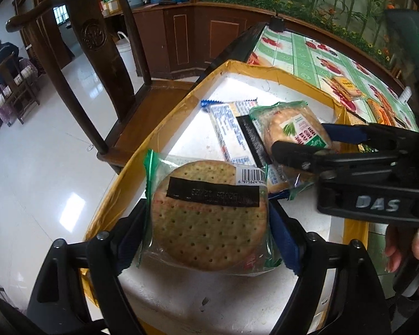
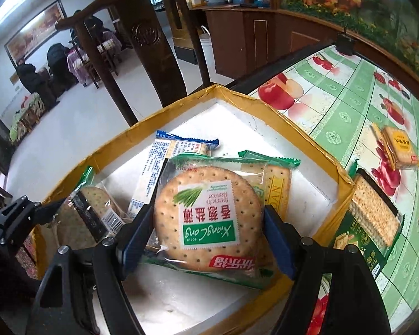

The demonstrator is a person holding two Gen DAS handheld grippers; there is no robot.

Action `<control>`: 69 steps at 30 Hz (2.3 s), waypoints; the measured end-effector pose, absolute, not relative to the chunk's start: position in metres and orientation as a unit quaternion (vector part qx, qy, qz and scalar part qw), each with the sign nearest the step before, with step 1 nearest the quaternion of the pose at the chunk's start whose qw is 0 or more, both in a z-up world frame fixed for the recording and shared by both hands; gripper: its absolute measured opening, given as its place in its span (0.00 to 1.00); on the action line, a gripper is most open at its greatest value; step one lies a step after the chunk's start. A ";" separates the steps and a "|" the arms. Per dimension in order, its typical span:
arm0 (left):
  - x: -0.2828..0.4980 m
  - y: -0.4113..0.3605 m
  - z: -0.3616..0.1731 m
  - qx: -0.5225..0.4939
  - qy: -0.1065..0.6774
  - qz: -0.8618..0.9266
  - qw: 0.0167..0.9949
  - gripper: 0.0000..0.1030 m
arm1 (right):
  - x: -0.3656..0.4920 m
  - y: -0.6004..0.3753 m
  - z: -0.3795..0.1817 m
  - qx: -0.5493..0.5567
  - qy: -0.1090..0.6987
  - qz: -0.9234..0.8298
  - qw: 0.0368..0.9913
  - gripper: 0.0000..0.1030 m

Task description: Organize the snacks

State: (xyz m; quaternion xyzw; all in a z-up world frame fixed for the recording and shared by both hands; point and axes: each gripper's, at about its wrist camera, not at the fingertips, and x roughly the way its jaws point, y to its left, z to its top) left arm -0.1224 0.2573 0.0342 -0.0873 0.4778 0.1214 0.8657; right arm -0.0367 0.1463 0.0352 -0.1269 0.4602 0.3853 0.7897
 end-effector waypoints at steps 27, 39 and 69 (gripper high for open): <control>-0.096 0.216 0.080 -0.086 0.462 0.089 0.878 0.90 | 0.018 -0.009 0.069 -0.005 0.438 0.276 0.856 0.78; -0.063 0.153 0.087 -0.055 0.479 0.022 0.876 0.90 | 0.042 -0.007 0.043 -0.097 0.453 0.304 0.833 0.78; -0.013 0.080 0.056 -0.153 0.525 -0.006 0.837 0.90 | 0.023 -0.094 0.016 -0.119 0.500 0.238 0.824 0.50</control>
